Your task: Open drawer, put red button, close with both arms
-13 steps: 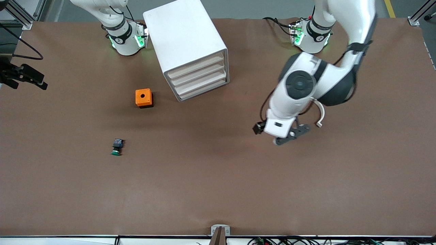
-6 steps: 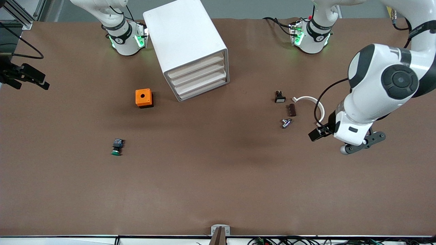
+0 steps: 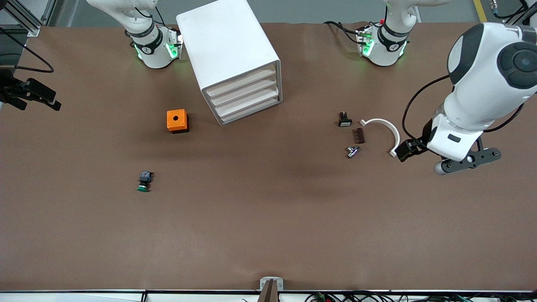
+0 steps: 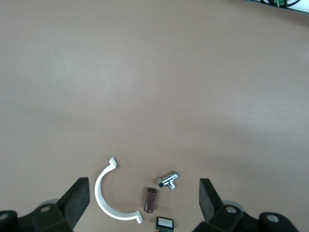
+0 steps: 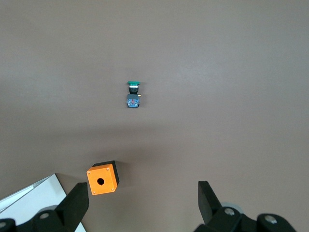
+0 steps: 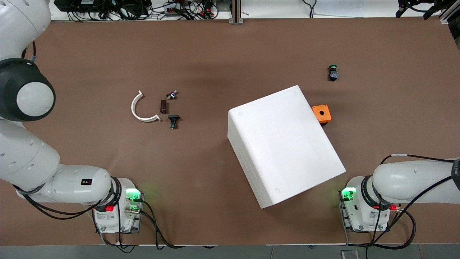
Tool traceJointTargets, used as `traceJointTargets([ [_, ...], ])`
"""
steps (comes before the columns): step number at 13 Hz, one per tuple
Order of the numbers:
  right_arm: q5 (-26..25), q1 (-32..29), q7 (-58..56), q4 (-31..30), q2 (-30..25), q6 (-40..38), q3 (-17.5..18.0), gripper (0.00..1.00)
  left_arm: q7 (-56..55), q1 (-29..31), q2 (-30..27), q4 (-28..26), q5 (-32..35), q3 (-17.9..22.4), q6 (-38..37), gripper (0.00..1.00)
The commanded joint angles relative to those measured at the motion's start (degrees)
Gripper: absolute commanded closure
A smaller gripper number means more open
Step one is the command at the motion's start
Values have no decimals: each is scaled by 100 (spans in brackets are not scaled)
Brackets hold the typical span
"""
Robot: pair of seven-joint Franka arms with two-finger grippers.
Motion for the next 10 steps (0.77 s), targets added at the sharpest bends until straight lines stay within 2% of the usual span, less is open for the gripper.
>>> traceJointTargets([
  [1, 36, -38, -95, -235, -225, 65, -10, 0, 419, 229, -268, -63, 121, -80, -206, 0],
  [4, 36, -12, -95, -235, -225, 65, -1, 0, 1079, 449, -488, -63, 121, -80, -242, 0],
  [10, 36, -29, -86, -235, -216, 74, -1, 0, 1256, 528, -884, -72, 121, -89, -918, 0],
])
